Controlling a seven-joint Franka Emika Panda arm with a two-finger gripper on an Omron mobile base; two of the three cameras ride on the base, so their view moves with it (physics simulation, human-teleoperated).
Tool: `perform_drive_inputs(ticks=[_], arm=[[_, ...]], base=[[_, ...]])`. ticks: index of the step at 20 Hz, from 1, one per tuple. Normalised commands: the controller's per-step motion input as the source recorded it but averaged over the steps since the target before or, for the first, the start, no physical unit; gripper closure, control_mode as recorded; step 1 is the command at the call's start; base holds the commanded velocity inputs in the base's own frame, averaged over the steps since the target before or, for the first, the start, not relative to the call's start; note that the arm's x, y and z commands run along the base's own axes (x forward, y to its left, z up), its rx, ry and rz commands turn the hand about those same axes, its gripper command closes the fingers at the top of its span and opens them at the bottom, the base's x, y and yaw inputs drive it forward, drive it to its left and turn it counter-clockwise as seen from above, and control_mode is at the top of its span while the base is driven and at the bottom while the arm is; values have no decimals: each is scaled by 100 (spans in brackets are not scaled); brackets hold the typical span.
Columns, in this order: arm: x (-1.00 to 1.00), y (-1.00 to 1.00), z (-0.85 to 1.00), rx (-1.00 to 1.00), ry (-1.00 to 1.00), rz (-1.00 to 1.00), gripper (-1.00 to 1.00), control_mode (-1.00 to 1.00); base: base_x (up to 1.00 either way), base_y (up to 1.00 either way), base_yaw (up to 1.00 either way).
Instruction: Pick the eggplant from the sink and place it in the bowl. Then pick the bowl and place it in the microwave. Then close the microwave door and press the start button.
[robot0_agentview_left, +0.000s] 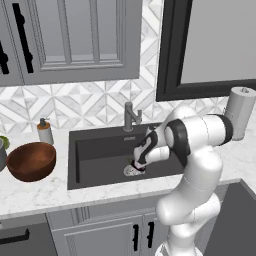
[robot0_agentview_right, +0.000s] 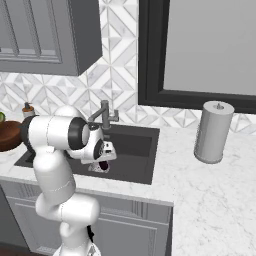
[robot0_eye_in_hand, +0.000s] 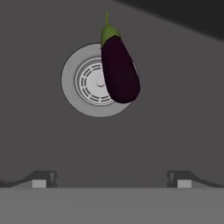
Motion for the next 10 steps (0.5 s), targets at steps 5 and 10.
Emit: perform_drive_inputs(ticks=[5,10], arm=[[16,1,-23,0,0,0,-100,-100],[22,0,-17,0,0,0,-100,-100]], base=[[0,0,0],[0,0,0]])
